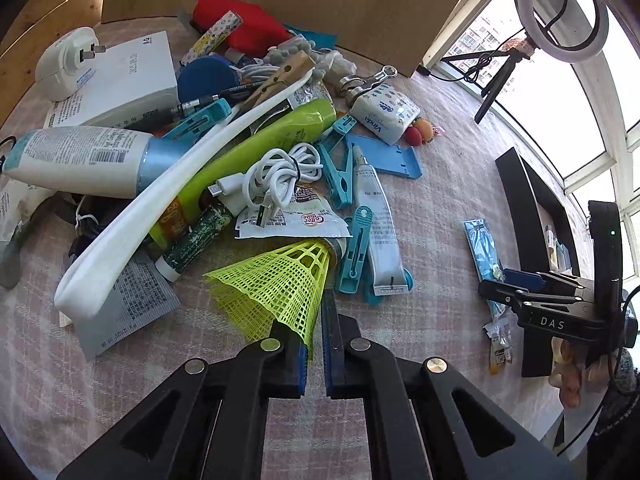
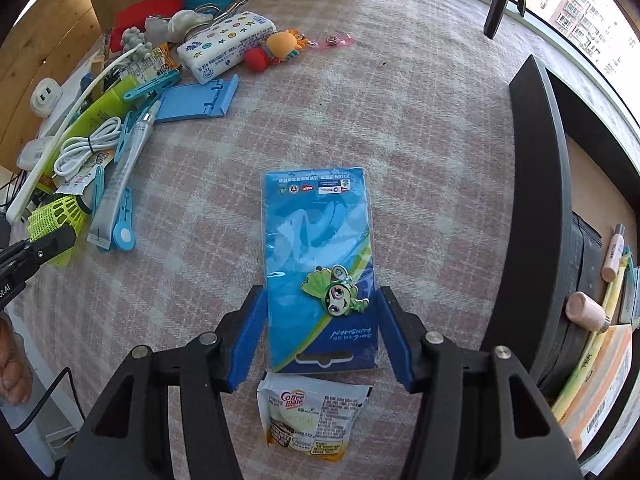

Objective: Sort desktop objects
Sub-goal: 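Grasp the yellow shuttlecock with the left tool while the right tool grasps the blue frog packet, then carry the shuttlecock and packet into the tray and open both tools, then grasp the white massager roller by its handle with the left tool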

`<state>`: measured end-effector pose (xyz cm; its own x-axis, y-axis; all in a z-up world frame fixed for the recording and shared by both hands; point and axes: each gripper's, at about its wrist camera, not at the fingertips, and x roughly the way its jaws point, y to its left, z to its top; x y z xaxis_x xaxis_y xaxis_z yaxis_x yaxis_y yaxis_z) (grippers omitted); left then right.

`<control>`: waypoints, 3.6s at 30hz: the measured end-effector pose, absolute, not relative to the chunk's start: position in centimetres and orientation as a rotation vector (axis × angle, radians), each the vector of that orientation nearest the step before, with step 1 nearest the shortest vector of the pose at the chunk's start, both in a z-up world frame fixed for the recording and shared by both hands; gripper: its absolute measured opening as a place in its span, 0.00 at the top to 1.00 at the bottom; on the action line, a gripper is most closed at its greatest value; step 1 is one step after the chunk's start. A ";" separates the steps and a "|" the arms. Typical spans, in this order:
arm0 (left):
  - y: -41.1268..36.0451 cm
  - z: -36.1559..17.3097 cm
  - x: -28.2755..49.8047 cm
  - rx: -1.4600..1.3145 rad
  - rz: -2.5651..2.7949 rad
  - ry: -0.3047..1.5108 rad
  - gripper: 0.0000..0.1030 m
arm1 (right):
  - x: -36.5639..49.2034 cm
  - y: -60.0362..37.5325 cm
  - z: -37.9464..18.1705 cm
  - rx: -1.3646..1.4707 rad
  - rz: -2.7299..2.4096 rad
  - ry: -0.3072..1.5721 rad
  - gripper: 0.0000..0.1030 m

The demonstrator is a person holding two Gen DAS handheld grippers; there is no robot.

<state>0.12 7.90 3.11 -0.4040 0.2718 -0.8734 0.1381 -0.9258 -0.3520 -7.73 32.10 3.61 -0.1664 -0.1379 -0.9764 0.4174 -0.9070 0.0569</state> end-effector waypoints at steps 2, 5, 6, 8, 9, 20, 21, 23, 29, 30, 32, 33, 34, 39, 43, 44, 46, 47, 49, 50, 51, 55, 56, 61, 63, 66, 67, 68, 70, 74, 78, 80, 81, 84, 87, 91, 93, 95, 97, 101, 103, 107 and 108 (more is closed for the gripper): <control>7.6 3.5 0.6 -1.659 2.495 -0.601 0.97 | -7.6 32.6 4.1 1.731 -2.147 0.291 0.48; 7.2 4.2 1.3 -1.646 2.487 -0.631 0.99 | -7.5 33.3 5.2 1.706 -2.168 0.249 0.48; 7.2 4.5 1.6 -1.642 2.490 -0.633 0.99 | -7.5 33.5 5.6 1.696 -2.175 0.245 0.48; 7.3 5.0 2.0 -1.628 2.496 -0.631 0.99 | -7.4 33.7 6.3 1.675 -2.184 0.244 0.48; 7.3 5.3 2.2 -1.620 2.498 -0.632 0.99 | -7.4 33.9 6.7 1.667 -2.191 0.240 0.48; 11.0 9.5 0.0 -1.498 2.472 -0.539 0.99 | -7.5 36.4 10.6 1.575 -2.345 0.091 0.48; 11.8 9.9 -0.6 -1.487 2.463 -0.520 0.99 | -7.7 36.8 10.7 1.569 -2.363 0.084 0.48; 13.7 10.5 -1.8 -1.461 2.439 -0.483 0.99 | -8.3 37.9 10.9 1.562 -2.400 0.066 0.48; 21.3 12.2 -5.1 -1.390 2.338 -0.382 0.99 | -9.1 44.7 12.9 1.563 -2.540 -0.030 0.48; 22.9 12.4 -5.6 -1.379 2.319 -0.363 0.99 | -9.2 46.0 13.3 1.569 -2.562 -0.048 0.48; 26.1 13.0 -6.4 -1.359 2.277 -0.323 0.99 | -9.2 48.7 13.9 1.581 -2.605 -0.089 0.48; 27.8 13.2 -6.6 -1.348 2.258 -0.300 0.99 | -9.2 50.0 14.0 1.588 -2.624 -0.107 0.48; 29.4 13.5 -6.8 -1.340 2.239 -0.279 0.99 | -9.2 51.3 14.1 1.595 -2.646 -0.123 0.48; 36.8 14.2 -6.7 -1.305 2.135 -0.203 0.99 | -8.8 57.0 14.7 1.624 -2.745 -0.184 0.47; 41.2 14.3 -5.8 -1.276 2.080 -0.148 0.95 | -8.4 60.2 14.8 1.652 -2.791 -0.216 0.47; 42.1 14.3 -5.5 -1.272 2.085 -0.119 0.88 | -8.3 60.7 14.8 1.656 -2.788 -0.223 0.47; 43.3 14.3 -5.1 -1.282 2.076 -0.060 0.35 | -8.3 61.2 14.8 1.664 -2.781 -0.241 0.43; 43.5 14.5 -4.8 -1.262 2.080 -0.047 0.36 | -8.2 61.4 14.8 1.664 -2.786 -0.254 0.41; 43.3 14.8 -4.4 -1.235 2.126 0.004 0.37 | -8.2 61.4 15.1 1.643 -2.788 -0.274 0.40; 43.1 14.9 -4.4 -1.231 2.133 0.019 0.38 | -8.2 61.2 15.1 1.636 -2.790 -0.275 0.40; 42.7 14.9 -4.4 -1.234 2.133 0.022 0.37 | -8.3 61.0 15.2 1.629 -2.791 -0.276 0.40; 40.7 15.0 -4.8 -1.239 2.175 0.012 0.38 | -8.9 59.4 15.4 1.604 -2.752 -0.282 0.40; 40.1 15.0 -4.9 -1.241 2.187 0.010 0.38 | -9.1 58.8 15.4 1.598 -2.742 -0.268 0.40; 36.1 14.4 -5.6 -1.282 2.250 -0.029 0.39 | -9.8 55.4 15.2 1.561 -2.673 -0.217 0.37; 33.8 13.9 -5.8 -1.310 2.289 -0.043 0.40 | -9.9 54.0 14.8 1.538 -2.633 -0.227 0.37; 29.7 13.2 -5.6 -1.344 2.355 -0.055 0.43 | -10.3 51.8 14.0 1.544 -2.557 -0.244 0.37; 28.2 13.0 -5.5 -1.352 2.388 -0.045 0.44 | -10.5 51.0 13.7 1.545 -2.532 -0.251 0.37; 26.6 12.7 -5.2 -1.361 2.429 -0.033 0.44 | -10.6 50.1 13.5 1.545 -2.506 -0.253 0.37; 23.1 12.2 -4.6 -1.385 2.510 -0.018 0.44 | -11.0 47.8 13.2 1.547 -2.449 -0.239 0.37; 15.5 10.8 -2.8 -1.476 2.664 -0.008 0.44 | -11.8 42.2 13.5 1.520 -2.359 -0.182 0.37; 9.3 9.2 -0.1 -1.580 2.767 -0.009 0.44 | -12.9 35.9 13.9 1.486 -2.243 -0.164 0.37; 7.0 8.5 1.2 -1.620 2.797 -0.027 0.44 | -13.5 32.7 13.7 1.482 -2.187 -0.159 0.37; 6.1 8.1 1.7 -1.639 2.803 -0.045 0.44 | -13.9 31.2 13.6 1.486 -2.161 -0.162 0.37; 4.4 7.3 2.7 -1.675 2.820 -0.048 0.44 | -15.1 26.8 12.6 1.513 -2.086 -0.184 0.39; 3.6 6.9 3.2 -1.667 2.837 -0.029 0.44 | -16.5 22.8 11.1 1.570 -2.015 -0.208 0.55; 2.9 6.8 2.9 -1.652 2.836 -0.054 0.44 | -18.1 18.5 9.1 1.642 -1.950 -0.229 0.64; 3.0 6.7 2.7 -1.648 2.831 -0.025 0.44 | -18.8 17.0 8.4 1.667 -1.929 -0.248 0.66; 3.1 6.4 2.5 -1.648 2.828 0.006 0.44 | -19.3 15.6 8.1 1.681 -1.924 -0.251 0.67; 3.1 6.2 2.3 -1.650 2.820 0.011 0.45 | -19.8 14.5 7.7 1.699 -1.926 -0.237 0.73; 2.9 5.7 2.0 -1.663 2.804 0.005 0.48 | -20.4 12.7 6.5 1.740 -1.893 -0.250 0.76; 2.7 5.5 2.0 -1.668 2.800 -0.008 0.51 | -20.6 12.1 6.0 1.755 -1.891 -0.245 0.79; 2.4 5.1 1.6 -1.688 2.788 -0.030 0.59 | -21.0 11.3 5.2 1.777 -1.887 -0.253 0.81; 2.4 5.0 1.6 -1.689 2.786 -0.031 0.62 | -21.0 11.2 5.1 1.780 -1.887 -0.254 0.81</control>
<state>1.56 2.41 4.97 -0.4578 -0.0899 -0.8845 0.1094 -0.9930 0.0443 -21.03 11.18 5.08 0.0073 -0.4926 -0.8702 0.2454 -0.8428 0.4791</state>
